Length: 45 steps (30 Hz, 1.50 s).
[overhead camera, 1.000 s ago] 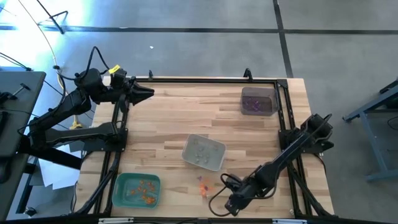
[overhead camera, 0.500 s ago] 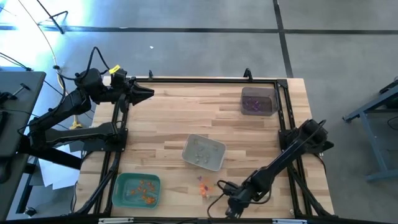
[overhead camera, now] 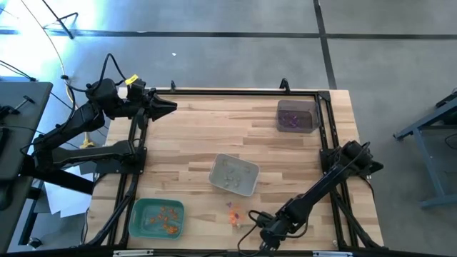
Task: Sort Halloween decoration
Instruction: Put the white skull toy into the white bin
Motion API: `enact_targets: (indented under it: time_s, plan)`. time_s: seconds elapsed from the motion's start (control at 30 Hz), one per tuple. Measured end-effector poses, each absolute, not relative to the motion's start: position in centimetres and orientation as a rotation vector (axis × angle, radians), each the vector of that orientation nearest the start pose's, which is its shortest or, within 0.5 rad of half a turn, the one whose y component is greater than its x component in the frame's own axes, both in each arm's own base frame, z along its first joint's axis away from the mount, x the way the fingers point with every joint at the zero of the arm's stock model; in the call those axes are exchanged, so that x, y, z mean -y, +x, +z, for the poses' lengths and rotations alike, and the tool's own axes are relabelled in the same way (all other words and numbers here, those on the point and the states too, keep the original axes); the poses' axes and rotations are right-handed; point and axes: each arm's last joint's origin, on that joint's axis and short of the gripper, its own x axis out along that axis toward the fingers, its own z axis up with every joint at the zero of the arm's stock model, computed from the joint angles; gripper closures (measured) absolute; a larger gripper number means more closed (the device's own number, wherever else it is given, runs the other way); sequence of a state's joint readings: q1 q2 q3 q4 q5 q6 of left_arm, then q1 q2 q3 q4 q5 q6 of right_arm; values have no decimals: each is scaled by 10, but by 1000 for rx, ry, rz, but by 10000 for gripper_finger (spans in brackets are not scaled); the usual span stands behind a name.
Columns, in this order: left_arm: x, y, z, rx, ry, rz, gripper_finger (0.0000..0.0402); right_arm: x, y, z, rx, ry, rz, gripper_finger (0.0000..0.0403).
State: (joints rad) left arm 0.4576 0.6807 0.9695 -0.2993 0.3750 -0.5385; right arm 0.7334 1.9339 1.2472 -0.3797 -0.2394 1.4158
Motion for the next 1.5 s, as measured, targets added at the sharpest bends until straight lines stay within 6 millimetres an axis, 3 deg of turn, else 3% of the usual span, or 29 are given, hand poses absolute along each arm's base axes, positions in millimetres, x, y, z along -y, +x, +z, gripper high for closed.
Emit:
enact_targets:
  time_s: [0.57, 0.87, 1.33, 1.5]
  plan:
    - [-47, 119, 396, 11, -544, 84, 326, -271, 288, 128, -1515, 897, -37, 288]
    - [-47, 119, 396, 10, -544, 84, 326, -270, 281, 124, -1532, 798, -51, 289]
    - [-47, 119, 396, 9, -544, 84, 326, -284, 265, 122, -1501, 563, 107, 288]
    - [-47, 119, 394, -3, -550, 88, 326, -283, 265, 122, -1490, 552, 98, 288]
